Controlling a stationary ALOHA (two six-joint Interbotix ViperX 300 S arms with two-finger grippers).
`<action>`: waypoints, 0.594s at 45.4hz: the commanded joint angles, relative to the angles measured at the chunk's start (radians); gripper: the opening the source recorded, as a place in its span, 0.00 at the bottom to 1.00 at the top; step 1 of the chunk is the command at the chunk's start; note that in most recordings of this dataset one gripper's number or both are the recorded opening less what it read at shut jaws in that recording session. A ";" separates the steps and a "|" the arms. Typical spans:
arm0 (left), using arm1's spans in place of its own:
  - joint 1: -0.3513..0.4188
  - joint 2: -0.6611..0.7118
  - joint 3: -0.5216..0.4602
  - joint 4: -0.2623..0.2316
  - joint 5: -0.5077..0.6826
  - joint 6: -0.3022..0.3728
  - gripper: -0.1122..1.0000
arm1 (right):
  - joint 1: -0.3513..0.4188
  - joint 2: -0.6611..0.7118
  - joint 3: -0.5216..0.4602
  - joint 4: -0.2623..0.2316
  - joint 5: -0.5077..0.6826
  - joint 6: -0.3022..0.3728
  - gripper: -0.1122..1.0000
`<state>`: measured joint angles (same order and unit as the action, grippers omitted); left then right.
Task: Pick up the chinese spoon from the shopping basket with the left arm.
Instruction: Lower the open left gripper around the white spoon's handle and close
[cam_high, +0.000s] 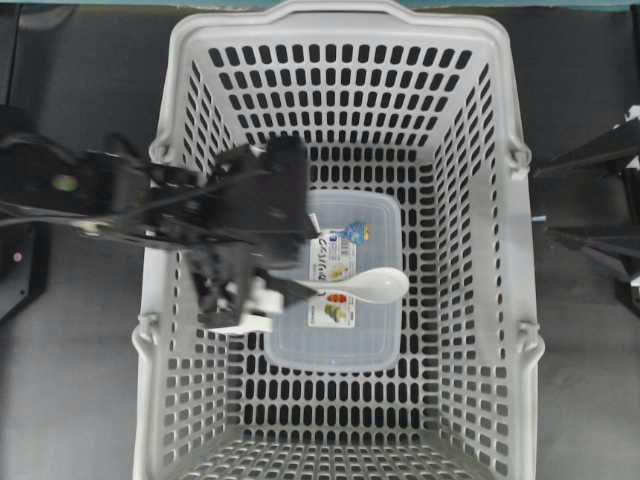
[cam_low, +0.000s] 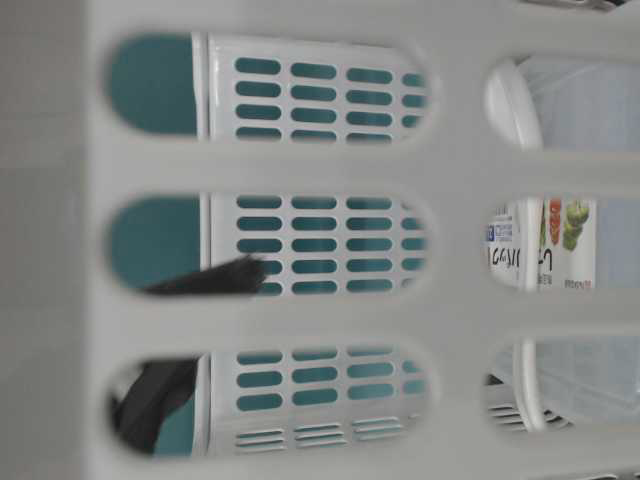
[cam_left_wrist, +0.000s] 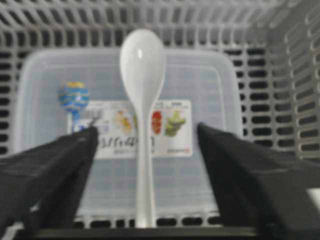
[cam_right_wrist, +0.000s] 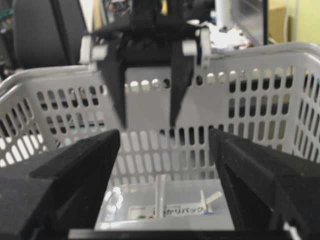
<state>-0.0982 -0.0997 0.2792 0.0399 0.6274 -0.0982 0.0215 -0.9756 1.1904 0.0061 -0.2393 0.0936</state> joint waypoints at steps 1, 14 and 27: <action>-0.012 0.060 -0.075 0.003 0.038 -0.002 0.89 | 0.003 0.005 -0.017 0.003 -0.008 0.002 0.72; -0.021 0.238 -0.176 0.003 0.149 0.000 0.86 | 0.006 -0.008 -0.017 0.003 -0.009 0.000 0.72; -0.031 0.307 -0.167 0.003 0.161 0.009 0.85 | 0.006 -0.009 -0.018 0.003 -0.003 0.000 0.72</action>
<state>-0.1258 0.2040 0.1181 0.0399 0.7900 -0.0936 0.0261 -0.9910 1.1904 0.0061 -0.2378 0.0951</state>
